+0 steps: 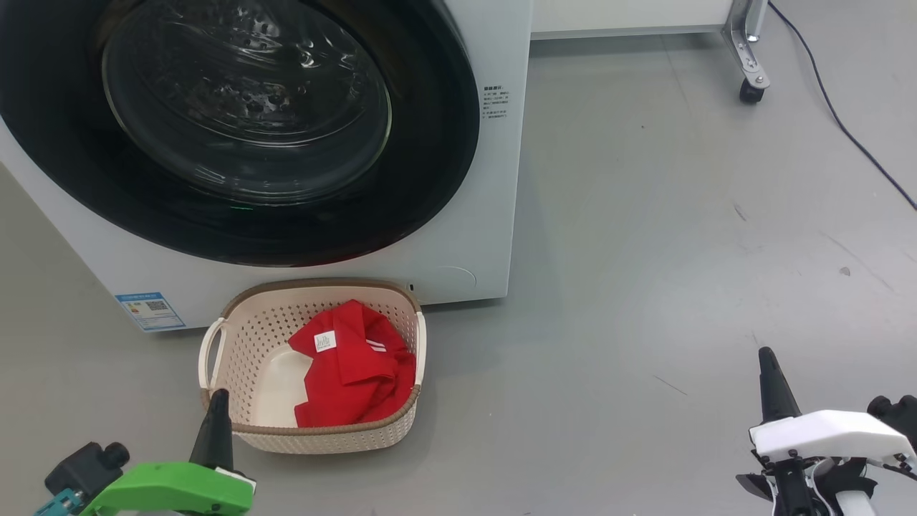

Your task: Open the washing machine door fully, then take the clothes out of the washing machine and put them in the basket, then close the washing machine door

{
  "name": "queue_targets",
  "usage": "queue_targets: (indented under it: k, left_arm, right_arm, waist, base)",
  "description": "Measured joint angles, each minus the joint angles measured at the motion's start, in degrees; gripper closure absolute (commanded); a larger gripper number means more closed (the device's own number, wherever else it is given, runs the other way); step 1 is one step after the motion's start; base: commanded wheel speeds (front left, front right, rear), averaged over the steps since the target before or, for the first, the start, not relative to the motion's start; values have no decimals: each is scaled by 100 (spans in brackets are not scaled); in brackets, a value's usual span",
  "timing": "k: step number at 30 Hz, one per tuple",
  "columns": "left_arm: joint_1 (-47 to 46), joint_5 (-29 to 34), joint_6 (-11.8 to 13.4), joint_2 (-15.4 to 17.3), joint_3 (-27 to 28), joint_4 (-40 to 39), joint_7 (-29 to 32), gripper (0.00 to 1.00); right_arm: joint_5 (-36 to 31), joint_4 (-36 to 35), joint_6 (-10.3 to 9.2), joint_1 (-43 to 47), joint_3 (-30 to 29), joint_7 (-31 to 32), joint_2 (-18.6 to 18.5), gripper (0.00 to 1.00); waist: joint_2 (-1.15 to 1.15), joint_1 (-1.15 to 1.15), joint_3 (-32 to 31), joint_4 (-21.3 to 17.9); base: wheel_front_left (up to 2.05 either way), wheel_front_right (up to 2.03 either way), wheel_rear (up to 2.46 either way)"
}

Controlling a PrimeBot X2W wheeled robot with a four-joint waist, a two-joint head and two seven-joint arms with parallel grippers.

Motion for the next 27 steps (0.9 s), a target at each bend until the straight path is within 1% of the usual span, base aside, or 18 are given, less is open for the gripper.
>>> queue_targets:
  k: [6,8,27]
  left_arm:
    - [-70,-464,-99,19,113,63,83,100]
    - [-73,-634,-141,23,140,79,126,100]
    - [-218,-2078,-396,80,458,267,422,100]
  right_arm:
    - [441,47,11,-42,-71,102,-21,100]
    - [591,65,49,-52,-93,145,-24,100]
    - [2003,233,151,-276,-343,453,-70,100]
  waist:
    - [0,0,-25,-15]
    - [0,0,-34,-20]
    - [0,0,-114,-68]
  base:
    - [0,0,0]
    - [0,0,0]
    - [0,0,0]
